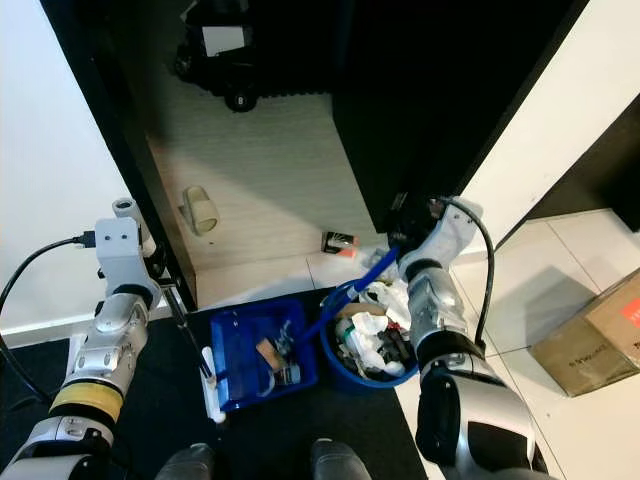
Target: Sweep floor
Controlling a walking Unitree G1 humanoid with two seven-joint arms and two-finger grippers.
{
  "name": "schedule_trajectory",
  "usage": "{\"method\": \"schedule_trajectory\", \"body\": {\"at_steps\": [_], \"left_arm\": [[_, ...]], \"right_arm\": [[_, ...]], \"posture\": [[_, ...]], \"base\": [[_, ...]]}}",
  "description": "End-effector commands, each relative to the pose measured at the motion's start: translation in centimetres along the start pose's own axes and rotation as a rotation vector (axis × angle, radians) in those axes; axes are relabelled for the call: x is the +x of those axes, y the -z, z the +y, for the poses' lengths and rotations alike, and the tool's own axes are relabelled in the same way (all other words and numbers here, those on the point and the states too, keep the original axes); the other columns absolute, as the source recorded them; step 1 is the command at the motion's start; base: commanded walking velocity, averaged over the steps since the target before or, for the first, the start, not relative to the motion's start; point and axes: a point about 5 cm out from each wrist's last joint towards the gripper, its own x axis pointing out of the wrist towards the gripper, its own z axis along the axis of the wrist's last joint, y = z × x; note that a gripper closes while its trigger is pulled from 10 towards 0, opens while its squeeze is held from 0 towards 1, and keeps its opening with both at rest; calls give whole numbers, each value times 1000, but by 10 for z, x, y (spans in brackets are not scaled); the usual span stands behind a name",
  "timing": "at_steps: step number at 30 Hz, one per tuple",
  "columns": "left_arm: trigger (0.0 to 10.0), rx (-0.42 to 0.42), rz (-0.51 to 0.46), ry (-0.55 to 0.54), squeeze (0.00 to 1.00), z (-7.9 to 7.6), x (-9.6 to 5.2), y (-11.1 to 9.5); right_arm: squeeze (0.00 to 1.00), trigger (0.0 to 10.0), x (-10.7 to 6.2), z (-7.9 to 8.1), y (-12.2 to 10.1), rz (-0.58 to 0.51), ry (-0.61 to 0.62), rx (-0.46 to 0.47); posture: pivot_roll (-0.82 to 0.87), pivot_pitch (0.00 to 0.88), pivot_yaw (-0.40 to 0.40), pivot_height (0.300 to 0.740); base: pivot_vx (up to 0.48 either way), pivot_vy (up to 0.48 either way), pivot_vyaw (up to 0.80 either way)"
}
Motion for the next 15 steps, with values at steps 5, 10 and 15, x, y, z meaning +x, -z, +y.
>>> {"method": "schedule_trajectory", "body": {"at_steps": [5,10,15], "left_arm": [[10000,9,6,-2,0,3,2,-3],[10000,22,-3,11,0,1,2,-4],[10000,27,-15,10,0,1,2,-5]], "right_arm": [[0,10000,13,13,-35,-131,-49,69],[0,10000,21,18,-61,-195,-79,67],[0,10000,27,18,-90,-243,-91,37]], "posture": [[72,0,-67,740],[66,0,-65,740],[64,0,-64,740]], "base": [[0,96,0],[0,463,0],[0,0,0]]}}
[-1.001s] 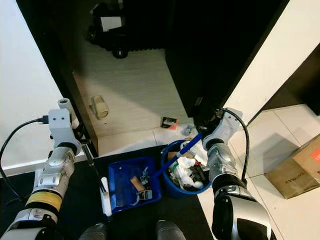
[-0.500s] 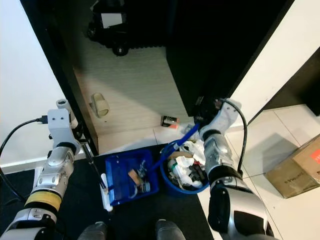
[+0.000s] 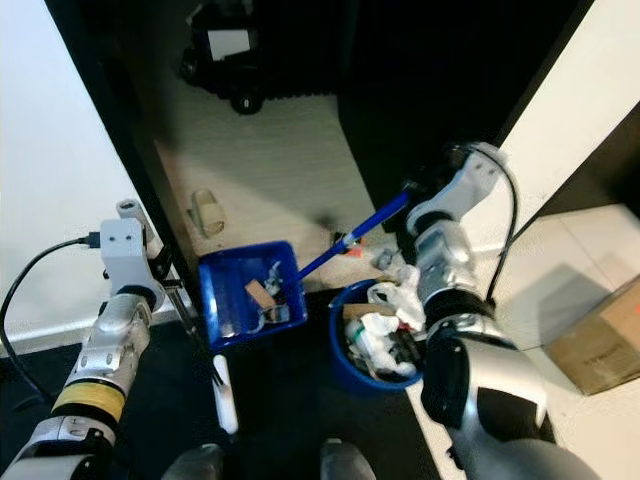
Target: Sweep floor
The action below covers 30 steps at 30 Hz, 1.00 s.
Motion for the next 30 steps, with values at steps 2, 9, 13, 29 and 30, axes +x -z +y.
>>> {"method": "schedule_trajectory", "body": {"at_steps": [2,9,13,29,30], "left_arm": [[10000,27,-17,-6,0,3,0,-2],[10000,31,-25,16,0,-2,-1,-1],[10000,28,-27,34,0,-6,-2,-1],[10000,36,-27,81,0,-18,-2,-1],[10000,36,-27,81,0,-18,-2,-1]], "right_arm": [[0,10000,11,3,-30,-76,-18,-1],[0,10000,20,-5,-72,-142,-14,-39],[0,10000,23,-10,-105,-211,-17,-60],[0,10000,15,-35,-180,-329,74,-136],[0,10000,15,-35,-180,-329,74,-136]], "posture": [[64,0,-64,740],[51,0,-66,740],[41,0,-61,740],[21,15,-56,740],[21,15,-56,740]], "base": [[0,0,0],[0,0,0],[0,0,0],[0,-170,0],[0,-480,0]]}}
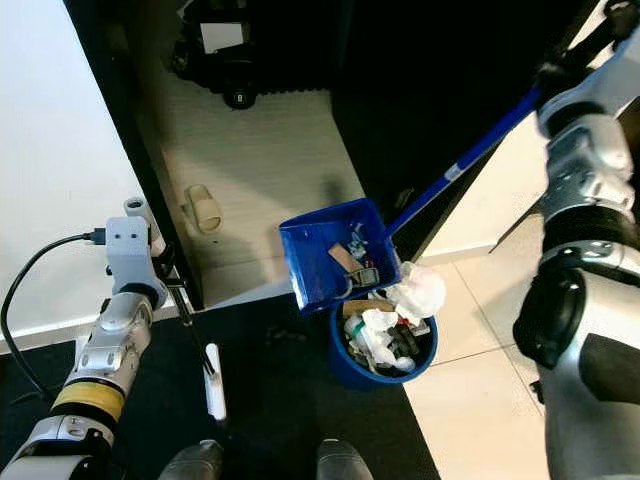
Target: Sweep floor
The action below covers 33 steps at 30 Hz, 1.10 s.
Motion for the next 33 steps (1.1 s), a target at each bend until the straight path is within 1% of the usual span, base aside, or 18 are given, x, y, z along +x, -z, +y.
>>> {"method": "schedule_trajectory", "body": {"at_steps": [1,7,17,18,23,30,32,33], "left_arm": [[10000,6,-30,29,0,-9,1,-6],[10000,4,-30,21,0,-7,3,-8],[10000,3,-28,-11,0,-3,3,-7],[10000,-18,-27,-26,0,-2,3,-7],[10000,-20,-25,-50,0,1,4,-6],[10000,-14,-23,-64,0,4,4,-6],[10000,-14,-23,-68,0,4,3,-6],[10000,-14,-23,-68,0,4,3,-6]], "right_arm": [[0,10000,3,-3,-22,-81,8,39],[0,10000,3,-3,-21,-77,-5,14],[0,10000,4,2,-21,-79,-19,9],[0,10000,4,2,-21,-82,-21,10],[0,10000,5,4,-21,-86,-25,9],[0,10000,7,12,-27,-126,-56,-18],[0,10000,7,19,-22,-126,-78,-22],[0,10000,7,19,-22,-126,-78,-22]], "posture": [[18,17,-54,740],[21,19,-56,740],[22,22,-62,740],[22,22,-62,740],[21,21,-63,740],[21,24,-68,740],[19,27,-71,740],[19,27,-71,740]], "base": [[0,-480,0],[0,-480,0],[0,-480,0],[0,0,0],[0,0,0],[0,0,0],[0,0,0],[0,0,0]]}}
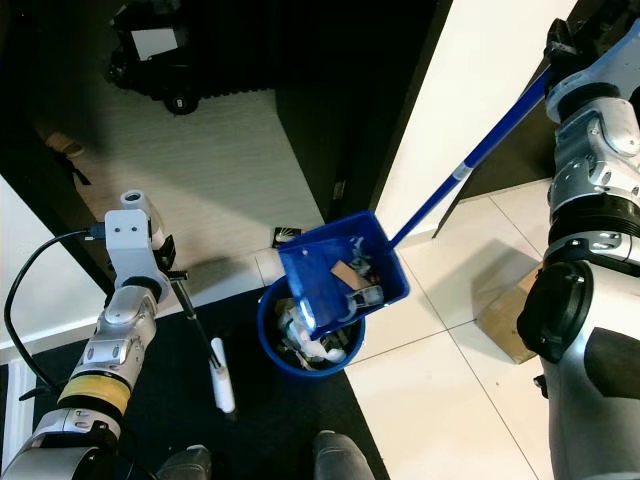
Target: Sweep floor
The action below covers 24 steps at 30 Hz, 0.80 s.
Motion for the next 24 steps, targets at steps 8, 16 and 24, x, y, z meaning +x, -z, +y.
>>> {"method": "schedule_trajectory", "body": {"at_steps": [8,16,24], "left_arm": [[10000,6,-7,-6,0,1,-2,2],[10000,11,-10,-5,0,0,-2,2],[10000,15,-15,-3,0,0,-2,1]], "right_arm": [[0,10000,1,25,-1,-93,-88,-87],[0,10000,-8,41,6,-192,-139,-202],[0,10000,-20,59,14,-296,-180,-256]], "posture": [[19,31,-71,740],[18,39,-66,740],[20,42,-66,740]], "base": [[0,0,0],[0,0,0],[0,0,0]]}}
